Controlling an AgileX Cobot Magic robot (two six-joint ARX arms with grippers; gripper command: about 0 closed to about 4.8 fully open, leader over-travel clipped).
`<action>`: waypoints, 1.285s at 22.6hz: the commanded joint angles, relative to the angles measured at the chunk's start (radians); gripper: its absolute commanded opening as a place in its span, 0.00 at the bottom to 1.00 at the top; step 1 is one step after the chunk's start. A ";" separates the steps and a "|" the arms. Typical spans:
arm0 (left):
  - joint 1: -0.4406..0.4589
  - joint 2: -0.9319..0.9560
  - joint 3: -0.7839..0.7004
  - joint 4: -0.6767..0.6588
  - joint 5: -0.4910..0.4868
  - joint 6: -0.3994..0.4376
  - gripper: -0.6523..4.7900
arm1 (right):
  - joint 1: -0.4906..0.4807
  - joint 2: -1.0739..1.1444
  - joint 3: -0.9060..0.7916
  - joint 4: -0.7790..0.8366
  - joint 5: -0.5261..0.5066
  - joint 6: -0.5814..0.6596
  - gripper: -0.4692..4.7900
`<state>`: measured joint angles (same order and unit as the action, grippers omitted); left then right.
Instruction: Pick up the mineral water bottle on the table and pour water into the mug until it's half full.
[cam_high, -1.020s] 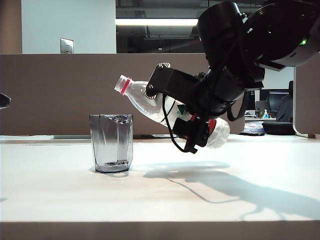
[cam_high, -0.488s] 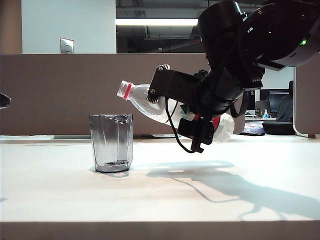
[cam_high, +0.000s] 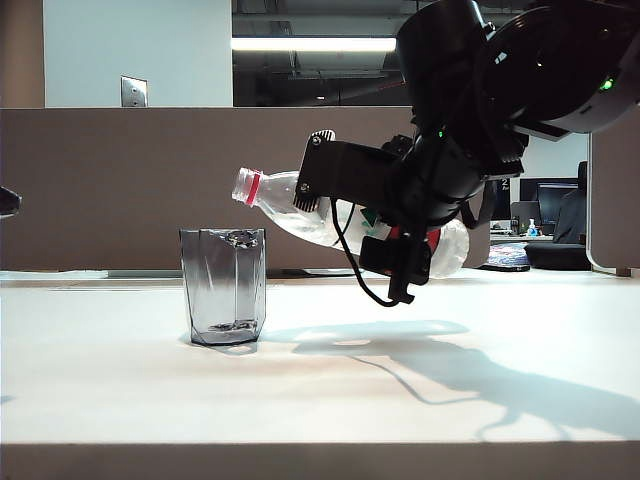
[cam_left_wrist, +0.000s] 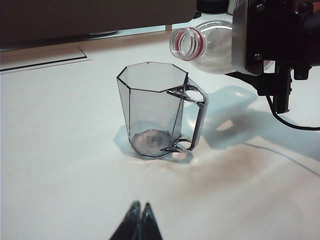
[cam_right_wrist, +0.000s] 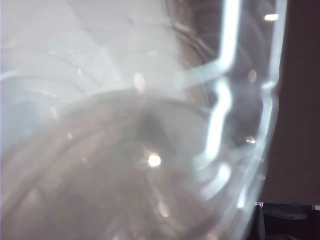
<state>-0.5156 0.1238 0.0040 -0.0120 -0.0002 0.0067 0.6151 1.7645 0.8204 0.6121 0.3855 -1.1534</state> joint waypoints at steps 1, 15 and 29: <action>0.014 0.002 0.003 0.012 0.004 0.000 0.11 | 0.000 -0.009 0.040 0.047 0.010 -0.005 0.69; 0.117 -0.001 0.003 0.012 0.004 0.000 0.11 | -0.012 -0.008 0.109 -0.048 0.003 -0.028 0.68; 0.116 -0.001 0.003 0.012 0.004 0.000 0.11 | -0.012 -0.008 0.110 -0.059 0.002 -0.169 0.68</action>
<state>-0.4000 0.1219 0.0040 -0.0120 -0.0006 0.0067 0.6018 1.7668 0.9237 0.5056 0.3847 -1.3071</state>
